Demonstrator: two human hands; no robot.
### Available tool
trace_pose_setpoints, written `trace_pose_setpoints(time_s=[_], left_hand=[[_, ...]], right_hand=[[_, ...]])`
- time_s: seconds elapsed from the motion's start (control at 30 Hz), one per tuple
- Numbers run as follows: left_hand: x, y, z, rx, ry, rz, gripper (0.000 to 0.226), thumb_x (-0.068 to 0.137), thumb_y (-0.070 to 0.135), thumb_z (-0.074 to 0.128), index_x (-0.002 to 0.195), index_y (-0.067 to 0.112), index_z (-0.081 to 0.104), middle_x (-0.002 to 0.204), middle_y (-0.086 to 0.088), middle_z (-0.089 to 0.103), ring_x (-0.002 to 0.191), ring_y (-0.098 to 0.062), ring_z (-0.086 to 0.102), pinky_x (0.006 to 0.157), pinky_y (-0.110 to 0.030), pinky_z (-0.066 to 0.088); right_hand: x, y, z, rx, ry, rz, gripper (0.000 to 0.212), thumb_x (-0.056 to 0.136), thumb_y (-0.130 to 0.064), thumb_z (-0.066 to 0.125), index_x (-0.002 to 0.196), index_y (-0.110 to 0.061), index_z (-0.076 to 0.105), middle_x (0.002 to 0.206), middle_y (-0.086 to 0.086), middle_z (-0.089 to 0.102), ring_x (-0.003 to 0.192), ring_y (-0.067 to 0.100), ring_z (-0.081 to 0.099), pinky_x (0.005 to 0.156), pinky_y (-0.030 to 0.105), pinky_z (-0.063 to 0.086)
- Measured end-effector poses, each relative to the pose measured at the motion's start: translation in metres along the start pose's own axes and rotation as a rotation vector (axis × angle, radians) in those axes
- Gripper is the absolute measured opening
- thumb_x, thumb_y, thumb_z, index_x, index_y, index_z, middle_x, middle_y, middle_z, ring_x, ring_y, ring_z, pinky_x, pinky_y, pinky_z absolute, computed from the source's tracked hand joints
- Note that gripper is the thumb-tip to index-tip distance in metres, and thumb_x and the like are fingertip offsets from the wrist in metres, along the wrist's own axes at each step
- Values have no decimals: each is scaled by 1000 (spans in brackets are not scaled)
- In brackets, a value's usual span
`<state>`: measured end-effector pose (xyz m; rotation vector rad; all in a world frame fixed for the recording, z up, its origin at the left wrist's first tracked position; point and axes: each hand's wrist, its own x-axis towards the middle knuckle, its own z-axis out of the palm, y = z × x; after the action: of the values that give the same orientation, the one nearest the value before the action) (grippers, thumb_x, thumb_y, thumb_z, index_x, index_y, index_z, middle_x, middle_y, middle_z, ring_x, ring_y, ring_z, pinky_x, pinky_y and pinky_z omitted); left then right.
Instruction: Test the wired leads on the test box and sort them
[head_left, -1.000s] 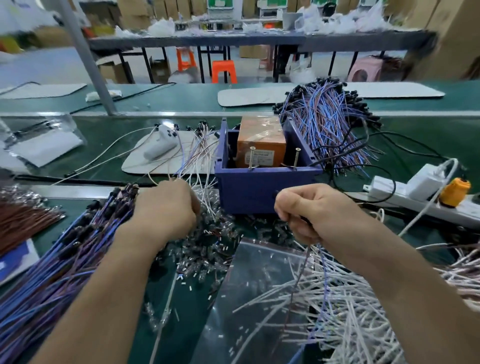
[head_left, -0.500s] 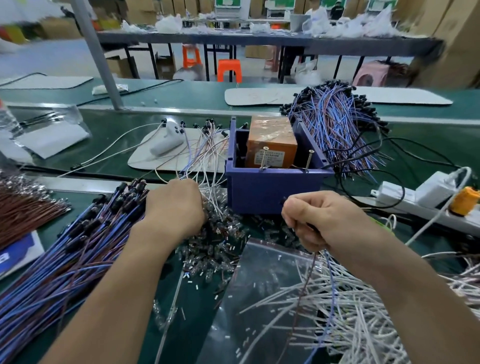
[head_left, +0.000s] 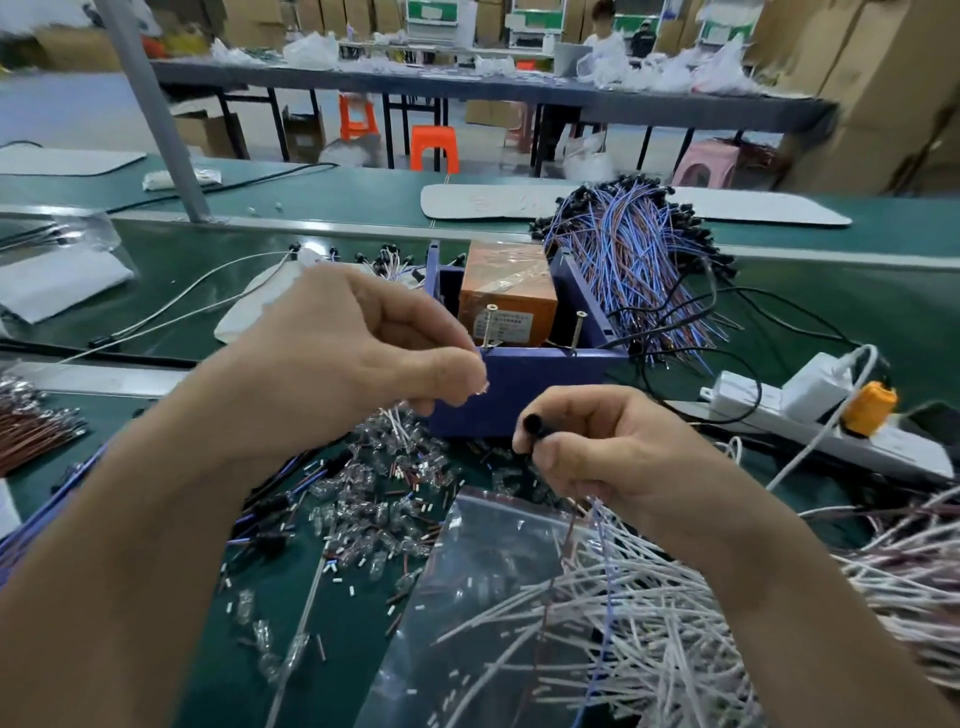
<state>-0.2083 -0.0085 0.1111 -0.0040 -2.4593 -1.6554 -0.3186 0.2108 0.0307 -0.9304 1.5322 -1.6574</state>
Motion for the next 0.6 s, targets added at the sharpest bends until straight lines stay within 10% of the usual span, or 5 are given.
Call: trace_pose_setpoints(time_s=[0.47,0.6], left_hand=[[0,1,26,-102,-119,123,29,56,33,97,80,23,84,74,-5,79,64,-15,74,62,-23,60],[-1,6,30,-84,-95,135,28,58,33,91,83,21,85,77,-6,79,70,-28,77,71,-43,65]], right_hand=[[-4,-4,-5,289,-183,-49,23,81,-14,80,103,-8,77,85,1,71,79,9,64,76,16,49],[-5,-4,-4,321,-152,-35,20,80,-8,79,100,-8,78,82,2,71,76,10,64,74,17,49]])
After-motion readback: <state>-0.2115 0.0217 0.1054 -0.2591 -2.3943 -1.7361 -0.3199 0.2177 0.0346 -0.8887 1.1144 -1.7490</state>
